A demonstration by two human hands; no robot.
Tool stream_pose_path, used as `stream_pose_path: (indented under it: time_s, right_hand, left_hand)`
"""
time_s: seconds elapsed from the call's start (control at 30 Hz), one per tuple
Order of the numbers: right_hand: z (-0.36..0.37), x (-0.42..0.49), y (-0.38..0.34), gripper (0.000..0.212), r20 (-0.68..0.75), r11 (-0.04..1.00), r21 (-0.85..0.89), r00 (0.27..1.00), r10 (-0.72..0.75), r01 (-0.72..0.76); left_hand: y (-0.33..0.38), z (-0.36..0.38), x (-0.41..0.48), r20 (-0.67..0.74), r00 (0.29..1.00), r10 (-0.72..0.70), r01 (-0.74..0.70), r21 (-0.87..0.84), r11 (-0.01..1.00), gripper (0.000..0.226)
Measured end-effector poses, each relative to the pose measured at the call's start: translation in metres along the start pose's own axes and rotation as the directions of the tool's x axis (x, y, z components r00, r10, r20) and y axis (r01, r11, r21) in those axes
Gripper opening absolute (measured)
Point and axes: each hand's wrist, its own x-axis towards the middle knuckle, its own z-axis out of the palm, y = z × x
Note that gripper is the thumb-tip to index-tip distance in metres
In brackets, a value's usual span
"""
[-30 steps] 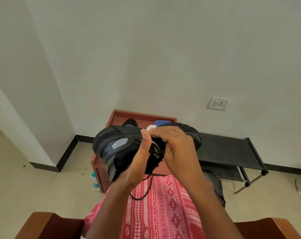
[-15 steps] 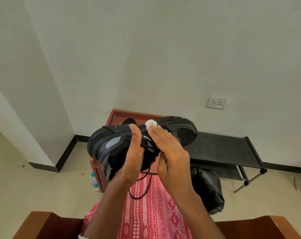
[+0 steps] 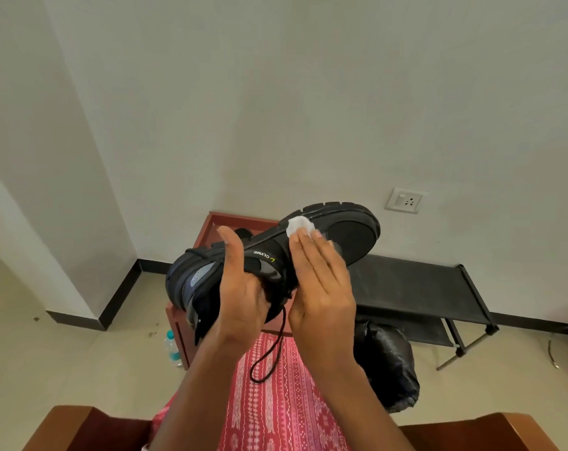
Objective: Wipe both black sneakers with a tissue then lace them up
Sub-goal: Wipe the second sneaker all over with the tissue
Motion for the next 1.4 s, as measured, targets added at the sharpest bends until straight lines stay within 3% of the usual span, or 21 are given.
stream_pose_path:
  time_s: [0.23,0.37,0.47,0.7,0.8,0.93,1.03,1.23,1.4]
  right_hand:
    - [-0.003,-0.021,-0.026,0.030,0.057,0.984,0.176,0.998,-0.005,-0.006]
    - [-0.002,-0.010,-0.001,0.031,-0.008,0.997,0.049,0.998,0.063,-0.063]
    - [-0.001,-0.001,0.010,0.035,-0.064,0.993,0.054,0.992,0.113,-0.109]
    - [-0.006,-0.030,-0.027,0.027,0.031,0.942,0.309,0.991,0.131,-0.134]
    - [-0.007,-0.023,-0.025,0.026,0.050,0.934,0.333,0.992,0.118,-0.128]
    - [-0.002,0.009,-0.013,0.032,0.038,0.921,0.317,0.974,0.225,-0.225]
    - [0.000,0.022,-0.012,0.023,0.015,0.905,0.323,0.957,0.289,-0.279]
    - [-0.009,-0.011,-0.041,0.016,0.174,0.830,0.458,0.947,0.268,-0.319]
    - [-0.006,-0.001,-0.038,0.019,0.142,0.901,0.335,0.960,0.242,-0.276]
  left_hand:
    - [0.004,-0.007,0.002,-0.198,0.979,-0.046,0.026,-0.101,0.995,0.104]
    - [0.004,-0.007,0.003,-0.169,0.985,0.012,-0.034,-0.129,0.991,0.095]
    - [0.005,-0.010,0.005,-0.186,0.983,0.014,-0.045,-0.164,0.985,0.094]
    - [0.009,-0.015,0.008,-0.171,0.981,-0.087,0.005,-0.431,0.902,0.101]
    - [0.009,-0.019,0.010,-0.128,0.988,-0.084,0.006,-0.514,0.858,0.099]
    - [0.005,-0.018,0.011,-0.063,0.991,-0.114,0.061,-0.551,0.833,0.098]
    - [0.003,-0.015,0.010,-0.087,0.989,-0.121,0.052,-0.558,0.828,0.095]
    - [0.004,-0.023,0.014,-0.121,0.985,-0.120,0.033,-0.555,0.831,0.089]
    - [0.004,-0.018,0.014,-0.166,0.976,-0.140,0.021,-0.570,0.822,0.068]
